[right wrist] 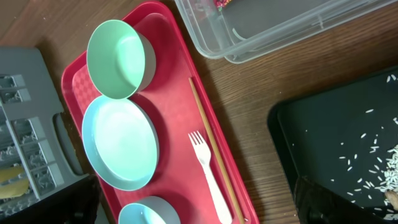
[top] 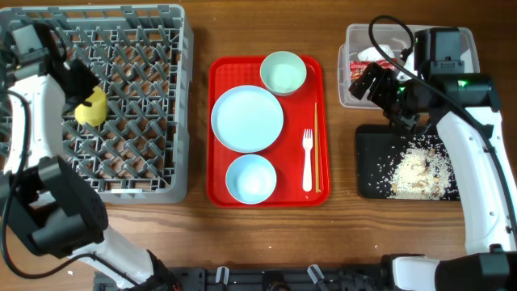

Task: Sort waste into correct bins and load items into the dishwasher rack

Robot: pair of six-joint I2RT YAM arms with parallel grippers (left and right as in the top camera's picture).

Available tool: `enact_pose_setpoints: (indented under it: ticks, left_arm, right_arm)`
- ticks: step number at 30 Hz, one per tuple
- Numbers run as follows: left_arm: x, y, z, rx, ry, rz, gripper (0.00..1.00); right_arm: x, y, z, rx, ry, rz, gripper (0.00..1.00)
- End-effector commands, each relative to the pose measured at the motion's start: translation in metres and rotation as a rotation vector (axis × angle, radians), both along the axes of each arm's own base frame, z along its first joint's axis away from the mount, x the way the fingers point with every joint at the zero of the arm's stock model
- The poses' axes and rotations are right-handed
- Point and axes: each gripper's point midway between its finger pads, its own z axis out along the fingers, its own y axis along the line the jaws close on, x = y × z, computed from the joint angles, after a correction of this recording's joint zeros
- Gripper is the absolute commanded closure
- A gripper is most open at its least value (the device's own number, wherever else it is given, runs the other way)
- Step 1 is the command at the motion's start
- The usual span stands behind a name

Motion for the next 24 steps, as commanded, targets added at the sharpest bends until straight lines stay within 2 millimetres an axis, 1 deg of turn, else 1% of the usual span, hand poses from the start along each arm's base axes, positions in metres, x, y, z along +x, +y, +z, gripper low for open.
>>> enact_pose_setpoints:
  ticks: [1, 5, 8, 11, 12, 13, 14, 15, 16, 17, 18, 19, 20, 24]
  left_arm:
    - [-0.022, 0.036, 0.012, 0.081, 0.015, 0.119, 0.96]
    - [-0.023, 0.036, 0.019, 0.085, 0.003, 0.121, 0.96]
    - [-0.023, 0.031, 0.025, 0.070, -0.016, 0.111, 0.96]
    - [-0.015, 0.017, 0.041, 0.012, -0.090, 0.068, 0.96]
    - [-0.014, 0.013, 0.050, -0.001, -0.120, 0.054, 0.96]
    - [-0.015, 0.011, 0.058, -0.001, -0.139, 0.054, 0.96]
    - [-0.017, 0.012, 0.062, 0.010, -0.143, 0.059, 0.96]
    - [-0.023, 0.019, 0.064, 0.046, -0.125, 0.089, 0.96]
    - [-0.035, 0.030, 0.062, 0.089, -0.084, 0.164, 0.96]
    - [-0.042, 0.037, 0.058, 0.106, -0.054, 0.204, 0.96]
    - [-0.048, 0.040, 0.050, 0.096, -0.022, 0.227, 0.96]
    - [-0.049, 0.036, 0.040, 0.051, -0.001, 0.218, 0.96]
    - [-0.049, 0.033, 0.034, 0.021, 0.010, 0.211, 0.96]
    - [-0.037, 0.012, 0.009, -0.126, 0.022, 0.151, 0.96]
  right_arm:
    - [0.003, 0.002, 0.009, 0.013, -0.024, -0.002, 0.00]
    - [0.003, 0.002, 0.009, 0.013, -0.024, -0.002, 0.00]
    - [0.003, 0.002, 0.009, 0.013, -0.024, -0.002, 0.00]
    - [0.002, 0.002, 0.009, 0.013, -0.024, -0.002, 0.00]
    - [0.003, 0.002, 0.009, 0.013, -0.024, -0.002, 0.00]
    - [0.003, 0.002, 0.009, 0.013, -0.024, -0.002, 0.00]
    - [0.003, 0.002, 0.009, 0.013, -0.024, -0.002, 0.00]
    - [0.003, 0.002, 0.009, 0.013, -0.024, -0.002, 0.00]
    - [0.003, 0.002, 0.009, 0.013, -0.025, -0.002, 0.00]
    - [0.003, 0.002, 0.009, 0.013, -0.024, -0.002, 0.00]
    - [0.003, 0.002, 0.009, 0.013, -0.024, -0.002, 0.00]
    - [0.002, 0.002, 0.009, 0.013, -0.024, -0.002, 0.00]
    - [0.003, 0.002, 0.009, 0.013, -0.024, -0.002, 0.00]
    - [0.003, 0.002, 0.009, 0.013, -0.025, -0.002, 0.00]
